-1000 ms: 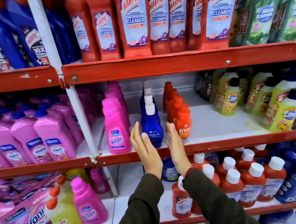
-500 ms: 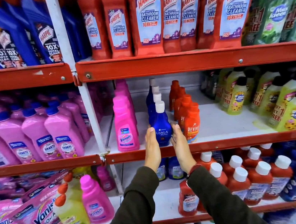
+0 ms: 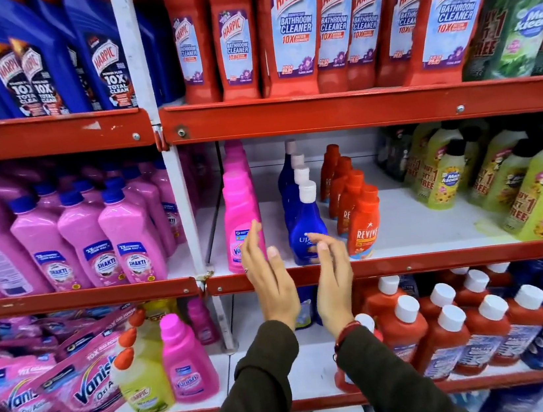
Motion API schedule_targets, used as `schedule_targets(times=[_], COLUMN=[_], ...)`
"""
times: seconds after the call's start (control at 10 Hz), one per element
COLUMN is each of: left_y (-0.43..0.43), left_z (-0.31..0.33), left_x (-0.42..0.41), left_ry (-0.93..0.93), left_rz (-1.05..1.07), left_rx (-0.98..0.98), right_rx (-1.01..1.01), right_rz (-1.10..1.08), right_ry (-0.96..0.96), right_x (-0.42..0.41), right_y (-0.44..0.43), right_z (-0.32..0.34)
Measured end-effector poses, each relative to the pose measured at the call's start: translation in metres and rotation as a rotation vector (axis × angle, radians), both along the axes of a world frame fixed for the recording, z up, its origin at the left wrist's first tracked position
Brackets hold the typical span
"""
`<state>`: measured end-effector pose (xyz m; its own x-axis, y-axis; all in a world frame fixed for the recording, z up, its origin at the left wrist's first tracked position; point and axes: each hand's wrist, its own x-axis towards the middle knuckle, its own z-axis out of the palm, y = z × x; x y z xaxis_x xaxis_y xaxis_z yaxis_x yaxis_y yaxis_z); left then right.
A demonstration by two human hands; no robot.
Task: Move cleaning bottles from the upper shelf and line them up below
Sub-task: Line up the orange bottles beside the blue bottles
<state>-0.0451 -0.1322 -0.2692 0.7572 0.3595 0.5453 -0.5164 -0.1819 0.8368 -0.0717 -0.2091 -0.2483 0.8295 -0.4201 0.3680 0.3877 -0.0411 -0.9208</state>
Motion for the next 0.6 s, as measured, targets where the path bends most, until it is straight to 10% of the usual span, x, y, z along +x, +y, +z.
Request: schedule_targets(times=[0.2,0.6], left_y=[0.048,0.094], left_z=[0.007,-0.032], left_x=[0.018,0.068], left_ry=[0.272,0.494], left_rz=[-0.033,-0.391], left_rx=[-0.233,-0.171], right_rx=[-0.019,0.057], right_rz=[0.459,0.569], right_ry=[0.321,0.475], right_x=[0.009,0.012], right_y=[0.050,0.065], right_z=[0.019,0.034])
